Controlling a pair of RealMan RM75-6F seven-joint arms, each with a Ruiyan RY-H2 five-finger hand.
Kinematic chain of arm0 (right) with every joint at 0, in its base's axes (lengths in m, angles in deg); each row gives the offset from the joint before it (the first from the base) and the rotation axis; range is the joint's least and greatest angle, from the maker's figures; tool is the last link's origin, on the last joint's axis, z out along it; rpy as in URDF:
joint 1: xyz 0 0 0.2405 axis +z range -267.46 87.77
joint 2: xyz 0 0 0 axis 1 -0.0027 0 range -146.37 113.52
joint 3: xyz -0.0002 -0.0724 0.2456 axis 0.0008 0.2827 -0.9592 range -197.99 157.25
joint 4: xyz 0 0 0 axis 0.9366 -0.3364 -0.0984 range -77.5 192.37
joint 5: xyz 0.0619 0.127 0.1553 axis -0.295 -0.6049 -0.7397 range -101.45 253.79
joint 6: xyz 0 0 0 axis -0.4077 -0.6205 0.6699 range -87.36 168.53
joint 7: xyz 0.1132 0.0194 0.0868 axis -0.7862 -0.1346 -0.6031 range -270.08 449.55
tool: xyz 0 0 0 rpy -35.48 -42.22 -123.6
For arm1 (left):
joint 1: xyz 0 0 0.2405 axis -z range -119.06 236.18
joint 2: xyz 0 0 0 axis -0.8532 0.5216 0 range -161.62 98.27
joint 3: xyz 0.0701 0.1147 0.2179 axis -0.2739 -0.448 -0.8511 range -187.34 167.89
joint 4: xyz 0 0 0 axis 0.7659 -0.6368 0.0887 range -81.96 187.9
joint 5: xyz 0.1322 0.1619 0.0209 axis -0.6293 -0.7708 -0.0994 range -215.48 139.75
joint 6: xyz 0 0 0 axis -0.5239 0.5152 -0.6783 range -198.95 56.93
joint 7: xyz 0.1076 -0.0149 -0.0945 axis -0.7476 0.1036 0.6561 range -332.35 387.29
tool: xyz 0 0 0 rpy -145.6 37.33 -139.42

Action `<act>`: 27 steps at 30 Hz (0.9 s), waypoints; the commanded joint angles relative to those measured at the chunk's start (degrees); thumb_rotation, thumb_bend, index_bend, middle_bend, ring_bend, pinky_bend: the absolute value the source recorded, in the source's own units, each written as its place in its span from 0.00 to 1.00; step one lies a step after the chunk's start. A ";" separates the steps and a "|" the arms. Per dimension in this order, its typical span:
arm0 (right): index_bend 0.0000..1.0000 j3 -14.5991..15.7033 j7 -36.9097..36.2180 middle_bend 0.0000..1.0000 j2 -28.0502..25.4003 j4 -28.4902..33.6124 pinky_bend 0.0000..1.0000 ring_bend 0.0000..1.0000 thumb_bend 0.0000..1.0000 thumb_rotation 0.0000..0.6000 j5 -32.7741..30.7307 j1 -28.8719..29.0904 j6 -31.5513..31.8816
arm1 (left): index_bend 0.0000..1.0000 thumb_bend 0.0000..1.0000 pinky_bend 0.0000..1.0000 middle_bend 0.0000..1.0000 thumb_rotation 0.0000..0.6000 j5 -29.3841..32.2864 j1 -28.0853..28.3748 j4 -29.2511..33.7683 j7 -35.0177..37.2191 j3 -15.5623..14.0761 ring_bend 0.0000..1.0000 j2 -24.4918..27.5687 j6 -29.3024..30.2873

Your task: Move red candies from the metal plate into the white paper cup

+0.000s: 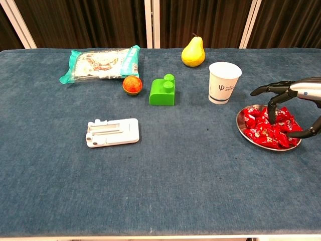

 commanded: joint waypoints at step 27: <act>0.65 2.76 2.91 0.09 0.33 0.98 0.01 0.01 0.56 1.00 -1.49 2.16 -1.86 | 0.11 0.34 0.00 0.00 1.00 0.90 -0.19 0.17 0.52 0.64 0.00 -0.19 0.31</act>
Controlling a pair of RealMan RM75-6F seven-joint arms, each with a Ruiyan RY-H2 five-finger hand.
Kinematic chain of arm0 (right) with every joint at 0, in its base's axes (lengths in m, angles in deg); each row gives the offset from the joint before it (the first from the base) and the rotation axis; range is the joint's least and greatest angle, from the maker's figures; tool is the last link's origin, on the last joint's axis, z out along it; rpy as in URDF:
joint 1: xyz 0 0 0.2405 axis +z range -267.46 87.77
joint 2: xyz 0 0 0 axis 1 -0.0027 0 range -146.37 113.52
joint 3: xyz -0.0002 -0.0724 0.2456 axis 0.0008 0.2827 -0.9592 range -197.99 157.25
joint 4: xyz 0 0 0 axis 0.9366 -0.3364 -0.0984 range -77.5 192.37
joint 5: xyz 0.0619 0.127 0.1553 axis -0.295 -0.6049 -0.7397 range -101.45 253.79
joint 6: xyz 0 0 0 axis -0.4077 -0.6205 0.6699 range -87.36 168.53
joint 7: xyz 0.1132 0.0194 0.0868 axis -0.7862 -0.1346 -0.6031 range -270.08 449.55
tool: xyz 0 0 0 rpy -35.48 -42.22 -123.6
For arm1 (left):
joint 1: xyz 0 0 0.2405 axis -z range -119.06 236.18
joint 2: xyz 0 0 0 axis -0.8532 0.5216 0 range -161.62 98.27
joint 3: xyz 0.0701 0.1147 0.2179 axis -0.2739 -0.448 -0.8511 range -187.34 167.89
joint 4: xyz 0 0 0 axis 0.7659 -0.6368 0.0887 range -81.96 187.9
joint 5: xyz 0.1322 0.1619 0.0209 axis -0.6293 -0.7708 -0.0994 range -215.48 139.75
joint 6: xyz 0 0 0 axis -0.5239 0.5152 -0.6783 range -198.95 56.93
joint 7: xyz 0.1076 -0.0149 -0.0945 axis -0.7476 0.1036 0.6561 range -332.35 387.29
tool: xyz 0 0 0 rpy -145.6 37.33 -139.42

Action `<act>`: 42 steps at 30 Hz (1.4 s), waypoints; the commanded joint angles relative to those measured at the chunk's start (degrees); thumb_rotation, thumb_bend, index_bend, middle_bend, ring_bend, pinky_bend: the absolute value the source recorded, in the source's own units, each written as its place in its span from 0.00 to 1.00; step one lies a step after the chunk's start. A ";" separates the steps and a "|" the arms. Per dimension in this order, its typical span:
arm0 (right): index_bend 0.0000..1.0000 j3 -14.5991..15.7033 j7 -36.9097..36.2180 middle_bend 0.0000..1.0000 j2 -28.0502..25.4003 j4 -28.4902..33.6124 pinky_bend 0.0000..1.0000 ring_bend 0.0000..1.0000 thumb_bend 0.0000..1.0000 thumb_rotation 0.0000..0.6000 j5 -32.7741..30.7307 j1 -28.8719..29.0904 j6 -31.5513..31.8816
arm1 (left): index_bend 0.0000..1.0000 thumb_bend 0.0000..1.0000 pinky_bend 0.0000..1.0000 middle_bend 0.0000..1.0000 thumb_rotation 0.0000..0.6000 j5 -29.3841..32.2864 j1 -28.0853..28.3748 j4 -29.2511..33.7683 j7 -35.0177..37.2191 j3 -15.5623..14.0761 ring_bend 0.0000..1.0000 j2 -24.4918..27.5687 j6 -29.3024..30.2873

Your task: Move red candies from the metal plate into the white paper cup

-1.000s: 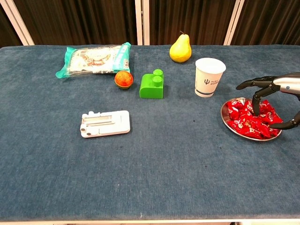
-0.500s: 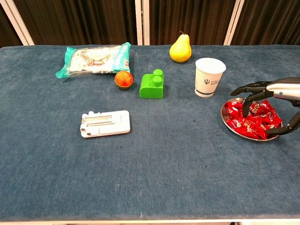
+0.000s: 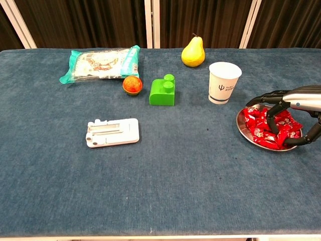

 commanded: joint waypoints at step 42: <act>0.68 -13.93 -0.78 0.09 -0.15 -1.56 0.01 0.01 0.62 1.00 -10.18 13.24 -7.37 | 0.11 0.34 0.00 0.00 1.00 -0.15 -0.11 0.05 -0.16 -0.02 0.00 -0.09 0.09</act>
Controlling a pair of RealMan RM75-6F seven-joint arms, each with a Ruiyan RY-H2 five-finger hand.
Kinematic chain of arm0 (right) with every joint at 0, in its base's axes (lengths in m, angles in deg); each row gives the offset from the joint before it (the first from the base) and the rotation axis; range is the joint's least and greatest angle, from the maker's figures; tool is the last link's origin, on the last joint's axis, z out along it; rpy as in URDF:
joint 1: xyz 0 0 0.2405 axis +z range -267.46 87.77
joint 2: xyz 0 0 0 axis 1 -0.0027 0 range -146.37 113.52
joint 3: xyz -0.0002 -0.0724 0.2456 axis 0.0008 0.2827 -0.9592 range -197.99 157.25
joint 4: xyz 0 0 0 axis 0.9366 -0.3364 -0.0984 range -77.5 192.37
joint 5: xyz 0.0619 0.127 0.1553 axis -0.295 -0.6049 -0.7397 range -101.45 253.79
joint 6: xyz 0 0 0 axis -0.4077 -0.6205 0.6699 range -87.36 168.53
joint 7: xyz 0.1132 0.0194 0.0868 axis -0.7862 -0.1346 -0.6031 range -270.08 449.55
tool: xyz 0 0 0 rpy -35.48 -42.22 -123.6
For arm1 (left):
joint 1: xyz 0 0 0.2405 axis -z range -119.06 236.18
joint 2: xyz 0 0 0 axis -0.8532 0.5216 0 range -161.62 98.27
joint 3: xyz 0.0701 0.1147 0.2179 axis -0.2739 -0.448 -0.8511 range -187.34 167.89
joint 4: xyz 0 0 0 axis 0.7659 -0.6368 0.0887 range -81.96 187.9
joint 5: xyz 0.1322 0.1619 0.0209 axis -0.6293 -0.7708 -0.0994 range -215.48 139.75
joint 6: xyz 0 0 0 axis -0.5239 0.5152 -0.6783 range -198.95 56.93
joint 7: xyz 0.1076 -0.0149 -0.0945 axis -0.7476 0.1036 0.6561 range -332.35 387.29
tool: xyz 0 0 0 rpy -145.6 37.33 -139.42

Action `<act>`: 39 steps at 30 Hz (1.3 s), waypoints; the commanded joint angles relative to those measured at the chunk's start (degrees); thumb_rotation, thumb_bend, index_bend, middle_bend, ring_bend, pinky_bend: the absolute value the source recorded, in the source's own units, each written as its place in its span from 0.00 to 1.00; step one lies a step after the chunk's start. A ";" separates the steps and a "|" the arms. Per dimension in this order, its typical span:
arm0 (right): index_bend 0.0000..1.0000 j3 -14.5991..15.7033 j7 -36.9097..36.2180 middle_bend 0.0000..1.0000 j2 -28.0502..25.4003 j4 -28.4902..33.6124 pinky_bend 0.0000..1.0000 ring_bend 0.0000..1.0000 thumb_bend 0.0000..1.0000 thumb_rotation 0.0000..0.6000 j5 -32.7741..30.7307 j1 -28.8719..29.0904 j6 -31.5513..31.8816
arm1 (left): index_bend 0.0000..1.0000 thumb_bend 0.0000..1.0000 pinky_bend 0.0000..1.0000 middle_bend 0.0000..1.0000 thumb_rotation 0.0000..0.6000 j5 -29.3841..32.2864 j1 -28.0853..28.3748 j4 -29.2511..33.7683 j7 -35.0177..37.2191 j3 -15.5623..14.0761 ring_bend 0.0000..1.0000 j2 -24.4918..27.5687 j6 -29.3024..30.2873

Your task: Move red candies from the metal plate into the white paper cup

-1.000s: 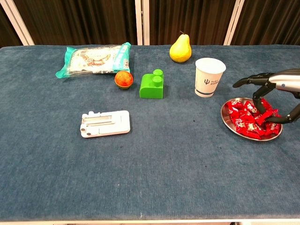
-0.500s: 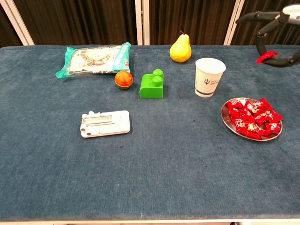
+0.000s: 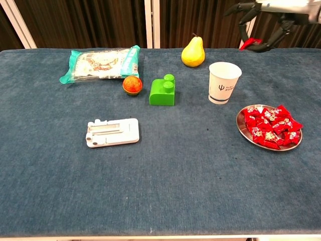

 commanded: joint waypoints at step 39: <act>0.40 -0.47 6.20 0.09 -4.40 8.85 0.00 0.00 0.50 1.00 -3.56 -0.51 2.43 | 0.11 0.34 0.00 0.00 1.00 0.28 -0.24 0.38 0.74 0.00 0.00 0.41 -0.15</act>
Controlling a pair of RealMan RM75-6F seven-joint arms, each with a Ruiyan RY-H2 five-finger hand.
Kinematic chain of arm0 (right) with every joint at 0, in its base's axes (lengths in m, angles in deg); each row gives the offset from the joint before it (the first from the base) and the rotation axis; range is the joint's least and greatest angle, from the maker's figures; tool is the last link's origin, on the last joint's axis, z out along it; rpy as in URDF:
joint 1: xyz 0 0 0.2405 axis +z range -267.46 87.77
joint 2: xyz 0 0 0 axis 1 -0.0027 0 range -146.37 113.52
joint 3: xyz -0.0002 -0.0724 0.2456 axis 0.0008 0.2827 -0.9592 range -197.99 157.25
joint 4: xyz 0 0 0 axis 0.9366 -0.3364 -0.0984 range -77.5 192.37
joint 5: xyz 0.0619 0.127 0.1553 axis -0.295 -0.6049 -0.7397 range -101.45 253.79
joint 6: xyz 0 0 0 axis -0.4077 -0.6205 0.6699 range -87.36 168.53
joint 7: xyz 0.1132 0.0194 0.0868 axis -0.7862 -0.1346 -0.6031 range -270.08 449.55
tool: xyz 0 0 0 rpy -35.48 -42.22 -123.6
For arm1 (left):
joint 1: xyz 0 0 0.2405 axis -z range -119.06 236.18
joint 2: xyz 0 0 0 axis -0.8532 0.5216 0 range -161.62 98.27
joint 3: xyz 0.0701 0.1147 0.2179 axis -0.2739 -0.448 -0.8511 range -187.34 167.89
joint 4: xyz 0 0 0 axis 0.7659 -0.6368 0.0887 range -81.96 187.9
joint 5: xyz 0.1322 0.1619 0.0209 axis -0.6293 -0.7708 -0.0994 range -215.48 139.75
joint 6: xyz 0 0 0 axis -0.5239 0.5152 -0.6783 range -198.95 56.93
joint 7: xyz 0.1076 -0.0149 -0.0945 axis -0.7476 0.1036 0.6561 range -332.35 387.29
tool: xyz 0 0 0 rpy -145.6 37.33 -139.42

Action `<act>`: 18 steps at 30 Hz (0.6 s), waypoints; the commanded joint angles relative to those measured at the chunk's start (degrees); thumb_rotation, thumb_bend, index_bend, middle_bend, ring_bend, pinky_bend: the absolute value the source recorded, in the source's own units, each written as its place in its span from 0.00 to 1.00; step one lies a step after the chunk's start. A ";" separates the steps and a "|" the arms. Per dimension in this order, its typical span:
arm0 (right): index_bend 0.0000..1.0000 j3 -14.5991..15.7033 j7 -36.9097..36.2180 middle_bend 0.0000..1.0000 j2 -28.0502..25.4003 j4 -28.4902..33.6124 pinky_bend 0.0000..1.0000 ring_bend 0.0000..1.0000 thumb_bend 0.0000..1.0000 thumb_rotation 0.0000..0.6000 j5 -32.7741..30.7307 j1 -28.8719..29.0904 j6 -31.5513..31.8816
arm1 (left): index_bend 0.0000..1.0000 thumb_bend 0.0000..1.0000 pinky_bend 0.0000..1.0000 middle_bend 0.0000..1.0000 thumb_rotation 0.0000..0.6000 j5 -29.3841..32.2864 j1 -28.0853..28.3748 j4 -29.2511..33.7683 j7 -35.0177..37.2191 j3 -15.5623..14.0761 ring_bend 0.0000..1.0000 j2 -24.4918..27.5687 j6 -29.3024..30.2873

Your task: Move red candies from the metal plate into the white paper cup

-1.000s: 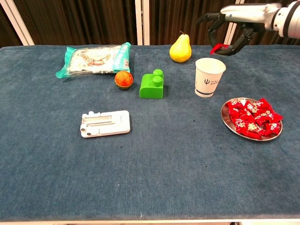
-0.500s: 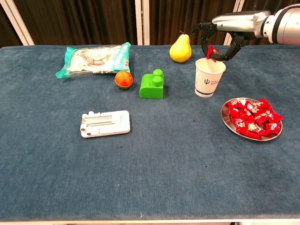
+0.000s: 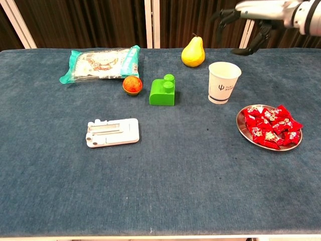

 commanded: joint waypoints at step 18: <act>0.33 8.29 8.66 0.09 -11.79 18.56 0.00 0.00 0.37 1.00 1.01 -18.57 11.89 | 0.11 0.34 0.00 0.00 1.00 -0.21 -0.16 0.27 -0.70 -0.11 0.00 -0.21 0.47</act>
